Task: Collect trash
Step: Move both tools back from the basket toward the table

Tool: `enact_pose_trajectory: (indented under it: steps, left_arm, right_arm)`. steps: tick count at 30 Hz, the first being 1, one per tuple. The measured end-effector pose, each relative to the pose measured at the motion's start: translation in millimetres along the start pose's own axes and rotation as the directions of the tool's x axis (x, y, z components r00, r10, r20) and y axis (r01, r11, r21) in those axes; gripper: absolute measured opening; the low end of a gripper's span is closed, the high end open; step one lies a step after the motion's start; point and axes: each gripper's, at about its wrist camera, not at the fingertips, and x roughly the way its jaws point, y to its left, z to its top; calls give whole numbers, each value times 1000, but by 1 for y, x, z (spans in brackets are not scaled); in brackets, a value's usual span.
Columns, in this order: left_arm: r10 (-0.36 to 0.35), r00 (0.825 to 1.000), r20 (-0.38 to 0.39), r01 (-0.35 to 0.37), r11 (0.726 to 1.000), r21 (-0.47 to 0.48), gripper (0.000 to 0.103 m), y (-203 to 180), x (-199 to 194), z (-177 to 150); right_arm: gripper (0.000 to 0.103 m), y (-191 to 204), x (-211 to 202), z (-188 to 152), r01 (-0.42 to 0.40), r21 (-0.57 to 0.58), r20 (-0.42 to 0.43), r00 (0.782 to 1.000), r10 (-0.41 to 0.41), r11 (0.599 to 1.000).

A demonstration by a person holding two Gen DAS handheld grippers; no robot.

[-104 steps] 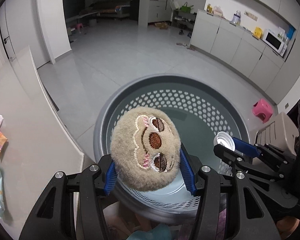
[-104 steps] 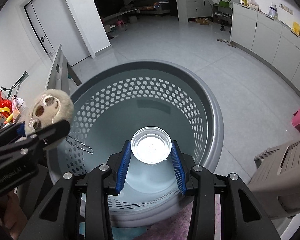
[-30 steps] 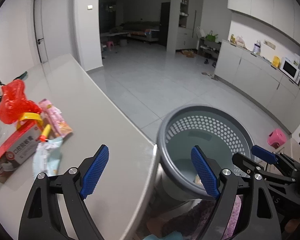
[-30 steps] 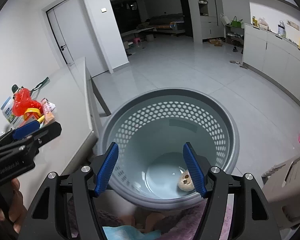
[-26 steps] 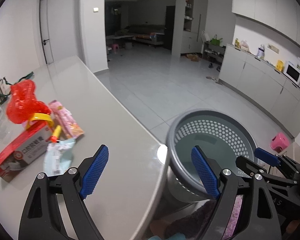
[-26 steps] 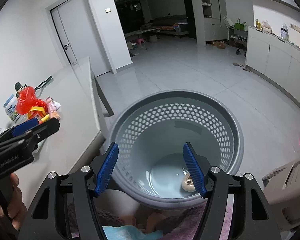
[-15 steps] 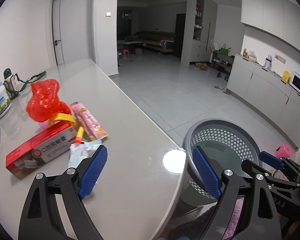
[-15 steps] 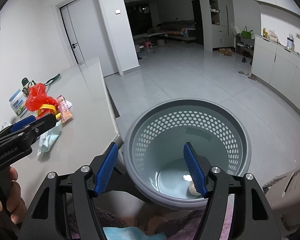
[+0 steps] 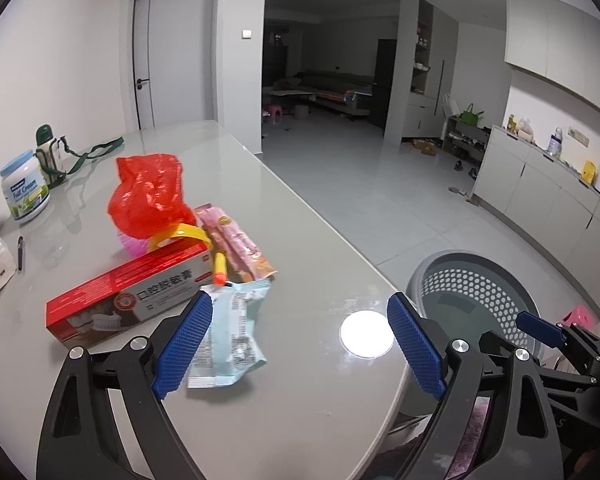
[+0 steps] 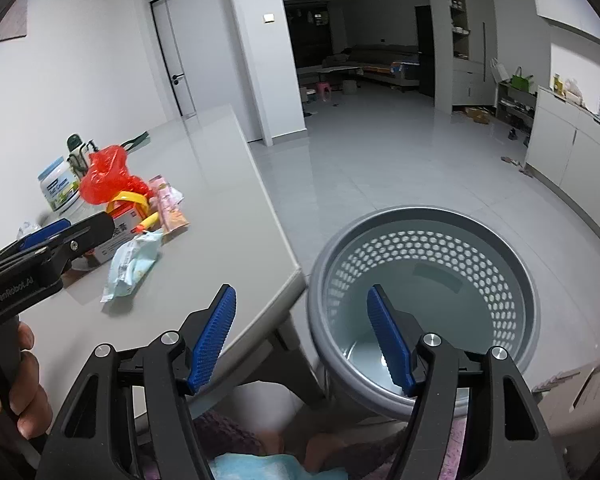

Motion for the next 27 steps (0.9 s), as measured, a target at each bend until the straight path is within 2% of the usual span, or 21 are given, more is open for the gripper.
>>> enact_pose_trajectory:
  steps: [15, 27]
  left_arm:
    - [101, 995, 8, -101, 993, -62, 88, 63, -2, -2]
    - [232, 972, -26, -234, 961, -148, 88, 138, -8, -22]
  right_arm:
    - [65, 46, 24, 10, -70, -63, -27, 997, 68, 996]
    - [65, 105, 58, 11, -156, -110, -96, 985, 145, 982]
